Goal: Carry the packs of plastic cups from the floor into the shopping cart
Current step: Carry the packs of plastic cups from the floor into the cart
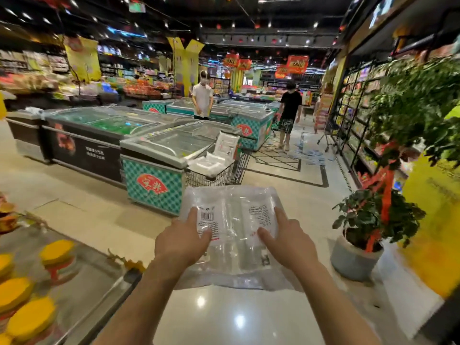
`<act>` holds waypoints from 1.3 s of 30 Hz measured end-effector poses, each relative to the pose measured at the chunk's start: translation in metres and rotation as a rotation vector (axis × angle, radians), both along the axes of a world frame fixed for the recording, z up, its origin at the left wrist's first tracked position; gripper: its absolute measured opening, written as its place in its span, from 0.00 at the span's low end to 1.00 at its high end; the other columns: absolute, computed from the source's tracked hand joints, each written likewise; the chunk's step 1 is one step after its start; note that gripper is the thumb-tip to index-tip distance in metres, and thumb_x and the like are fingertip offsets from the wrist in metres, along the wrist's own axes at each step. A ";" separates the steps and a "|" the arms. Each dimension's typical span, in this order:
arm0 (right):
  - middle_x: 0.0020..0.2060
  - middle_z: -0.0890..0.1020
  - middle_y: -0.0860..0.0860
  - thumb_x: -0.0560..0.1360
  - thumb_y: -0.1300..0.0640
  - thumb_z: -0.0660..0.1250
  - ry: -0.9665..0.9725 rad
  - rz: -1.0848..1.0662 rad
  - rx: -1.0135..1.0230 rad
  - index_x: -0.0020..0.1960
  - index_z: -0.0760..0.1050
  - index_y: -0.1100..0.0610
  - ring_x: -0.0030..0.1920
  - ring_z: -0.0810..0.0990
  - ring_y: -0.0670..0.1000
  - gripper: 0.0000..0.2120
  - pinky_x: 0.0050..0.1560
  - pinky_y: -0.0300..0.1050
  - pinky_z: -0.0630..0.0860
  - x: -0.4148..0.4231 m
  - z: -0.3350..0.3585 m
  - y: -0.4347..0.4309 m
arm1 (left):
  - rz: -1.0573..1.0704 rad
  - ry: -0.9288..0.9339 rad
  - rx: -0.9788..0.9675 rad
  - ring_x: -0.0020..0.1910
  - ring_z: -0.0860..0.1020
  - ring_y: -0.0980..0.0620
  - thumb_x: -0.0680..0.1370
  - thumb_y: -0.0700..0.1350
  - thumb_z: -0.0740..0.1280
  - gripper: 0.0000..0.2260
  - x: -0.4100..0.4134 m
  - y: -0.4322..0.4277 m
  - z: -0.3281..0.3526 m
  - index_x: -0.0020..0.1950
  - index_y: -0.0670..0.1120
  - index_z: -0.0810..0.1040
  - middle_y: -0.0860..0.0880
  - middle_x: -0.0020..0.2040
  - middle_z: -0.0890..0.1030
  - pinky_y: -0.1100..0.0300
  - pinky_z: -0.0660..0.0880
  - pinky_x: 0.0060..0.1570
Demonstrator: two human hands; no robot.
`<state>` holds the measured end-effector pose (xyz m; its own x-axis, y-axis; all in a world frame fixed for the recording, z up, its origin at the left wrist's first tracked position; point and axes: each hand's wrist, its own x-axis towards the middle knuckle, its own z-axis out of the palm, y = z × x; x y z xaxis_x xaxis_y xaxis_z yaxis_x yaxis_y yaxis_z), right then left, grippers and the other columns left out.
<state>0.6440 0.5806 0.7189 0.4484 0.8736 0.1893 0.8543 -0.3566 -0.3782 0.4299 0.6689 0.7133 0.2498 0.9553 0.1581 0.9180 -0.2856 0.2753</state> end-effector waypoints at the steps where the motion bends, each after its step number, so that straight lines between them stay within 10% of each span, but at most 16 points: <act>1: 0.59 0.72 0.57 0.76 0.34 0.57 0.002 -0.002 0.004 0.77 0.49 0.46 0.57 0.77 0.60 0.35 0.49 0.52 0.73 0.003 0.001 0.029 | 0.004 0.008 0.001 0.59 0.76 0.42 0.78 0.65 0.54 0.32 0.003 0.031 0.000 0.78 0.55 0.50 0.41 0.64 0.72 0.50 0.73 0.54; 39: 0.62 0.74 0.54 0.75 0.33 0.57 0.080 0.218 0.001 0.78 0.48 0.44 0.59 0.75 0.56 0.37 0.52 0.53 0.76 0.428 -0.046 0.918 | 0.153 0.093 -0.073 0.59 0.76 0.40 0.79 0.65 0.51 0.32 0.399 0.865 -0.015 0.79 0.54 0.47 0.38 0.69 0.69 0.50 0.73 0.51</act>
<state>1.0721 1.4990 0.6728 0.2632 0.9512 0.1612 0.8783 -0.1671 -0.4480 0.8289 1.5337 0.6988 0.1107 0.9914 0.0697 0.9717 -0.1227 0.2018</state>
